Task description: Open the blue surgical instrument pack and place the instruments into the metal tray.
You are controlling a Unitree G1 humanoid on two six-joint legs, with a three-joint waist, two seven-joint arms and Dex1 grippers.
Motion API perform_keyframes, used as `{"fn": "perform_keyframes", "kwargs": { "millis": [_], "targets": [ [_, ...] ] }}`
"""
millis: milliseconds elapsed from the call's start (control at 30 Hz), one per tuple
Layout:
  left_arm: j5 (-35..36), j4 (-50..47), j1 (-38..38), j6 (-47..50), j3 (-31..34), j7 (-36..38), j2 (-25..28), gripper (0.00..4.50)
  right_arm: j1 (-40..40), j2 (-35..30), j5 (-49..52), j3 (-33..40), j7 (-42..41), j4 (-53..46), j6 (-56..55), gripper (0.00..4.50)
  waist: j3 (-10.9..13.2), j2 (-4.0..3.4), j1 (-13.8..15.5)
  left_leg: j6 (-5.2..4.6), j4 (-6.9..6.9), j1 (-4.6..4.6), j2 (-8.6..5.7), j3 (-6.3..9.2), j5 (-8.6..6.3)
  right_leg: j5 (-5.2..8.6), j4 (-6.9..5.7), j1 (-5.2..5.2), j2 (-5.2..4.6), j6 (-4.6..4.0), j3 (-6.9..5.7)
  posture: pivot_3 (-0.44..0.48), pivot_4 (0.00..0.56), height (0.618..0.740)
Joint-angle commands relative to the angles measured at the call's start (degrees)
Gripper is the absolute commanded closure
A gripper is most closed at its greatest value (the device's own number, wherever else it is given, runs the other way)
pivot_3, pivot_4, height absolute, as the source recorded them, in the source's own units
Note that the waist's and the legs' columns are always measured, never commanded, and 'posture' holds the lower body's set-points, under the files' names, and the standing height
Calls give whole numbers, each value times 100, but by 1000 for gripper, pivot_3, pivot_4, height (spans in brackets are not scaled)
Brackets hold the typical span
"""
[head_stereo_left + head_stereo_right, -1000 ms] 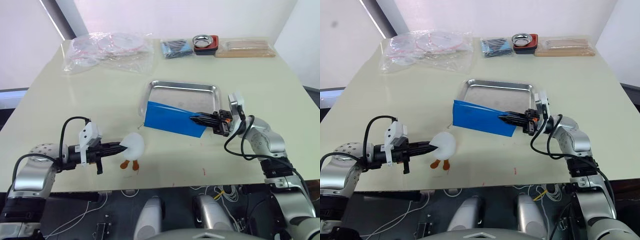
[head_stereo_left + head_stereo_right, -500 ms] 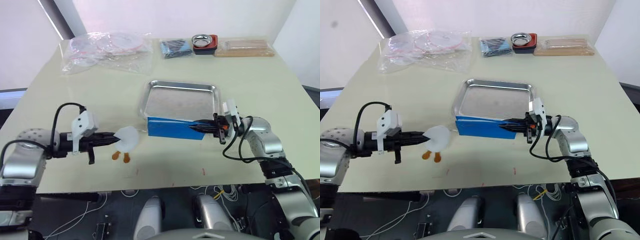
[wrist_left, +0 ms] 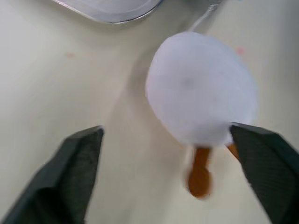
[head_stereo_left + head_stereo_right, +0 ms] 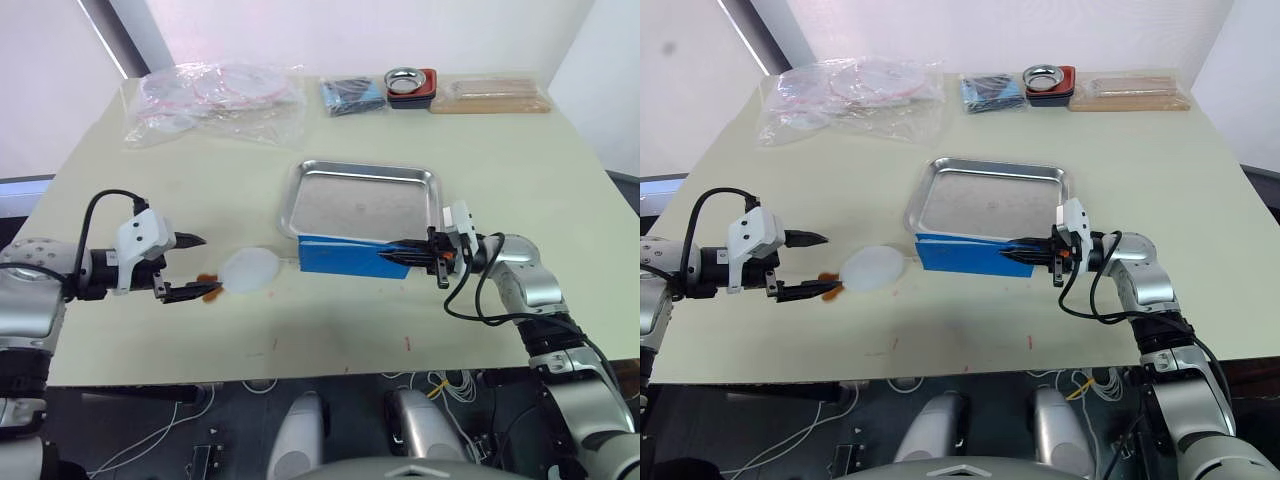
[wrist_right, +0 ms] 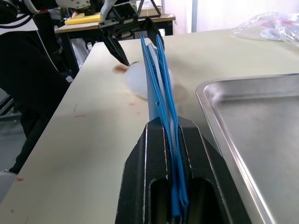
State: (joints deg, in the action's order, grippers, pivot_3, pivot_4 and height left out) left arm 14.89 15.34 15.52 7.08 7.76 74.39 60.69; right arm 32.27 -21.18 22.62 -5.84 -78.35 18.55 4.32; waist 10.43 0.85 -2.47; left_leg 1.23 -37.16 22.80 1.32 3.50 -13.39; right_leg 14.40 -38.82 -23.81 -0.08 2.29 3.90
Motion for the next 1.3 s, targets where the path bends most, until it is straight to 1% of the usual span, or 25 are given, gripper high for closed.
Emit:
{"fn": "perform_keyframes", "kwargs": {
  "millis": [33, 100, 167, 267, 433, 567, 833, 1033, 1300],
  "targets": [
    [97, 24, 104, -102, 200, -88, -43, 52, 71, -38, 74, 87, -54, -140, -96, 4500, 0, 0, -2, 0, 0, 0, 0, 0, 0, 0, 0, 0, 0, 0, 0, 0, 150, 740],
    [591, -174, 188, 90, 509, -42, -227, 52, 48, -55, 93, 76, -66, -160, -2, 4500, 0, 0, -1, 0, 0, 0, 0, 1, 0, 0, -1, 0, 0, 0, 0, 0, 150, 740],
    [866, -345, 195, 182, 652, 32, -329, 52, 25, -59, 111, 66, -79, -181, 47, 4500, 1, 3, 2, 0, -2, 0, 1, 2, 0, 0, -3, 0, 0, 0, 0, 0, 150, 740],
    [1193, -729, 95, 348, 697, 109, -518, 52, -10, -70, 123, 24, -167, -199, 89, 4500, 1, 3, 1, 0, -4, 0, 0, 2, 0, -1, -4, 0, 0, 1, -1, 0, 150, 740],
    [1381, -1117, -94, 639, 526, 56, -830, 52, 4, -122, 109, -62, -311, -298, 296, 4500, 1, 3, -10, 0, -4, 0, -1, 1, 0, -7, -4, 1, -1, -9, 1, 0, 150, 740],
    [1274, -1261, -27, 619, 271, -76, -1177, 52, 4, -205, 24, -139, -395, -302, 288, 4500, 2, 4, 1, 0, -4, -1, 0, 4, 0, -9, -5, 1, 1, -12, -1, 0, 150, 740],
    [1191, -1285, 146, 563, -50, -314, -1671, 52, -55, -317, -122, -234, -321, -449, 332, 4500, 1, 5, 3, 0, -7, 0, -2, 2, 0, -12, -4, 1, -1, -15, 0, 0, 150, 740],
    [1162, -1343, 233, 602, -270, -293, -1820, 52, -106, -350, -130, -245, -270, -545, 392, 4500, 1, 5, 1, 0, -7, 0, -2, 6, 0, -13, -6, 2, 1, -17, -1, 0, 150, 740],
    [1083, -1312, 275, 541, -393, -344, -1905, 52, -131, -363, -109, -243, -262, -617, 447, 4500, 1, 5, 0, 0, -8, -1, -2, 4, 0, -13, -5, 2, 1, -16, 0, 0, 150, 740]
  ]
}}
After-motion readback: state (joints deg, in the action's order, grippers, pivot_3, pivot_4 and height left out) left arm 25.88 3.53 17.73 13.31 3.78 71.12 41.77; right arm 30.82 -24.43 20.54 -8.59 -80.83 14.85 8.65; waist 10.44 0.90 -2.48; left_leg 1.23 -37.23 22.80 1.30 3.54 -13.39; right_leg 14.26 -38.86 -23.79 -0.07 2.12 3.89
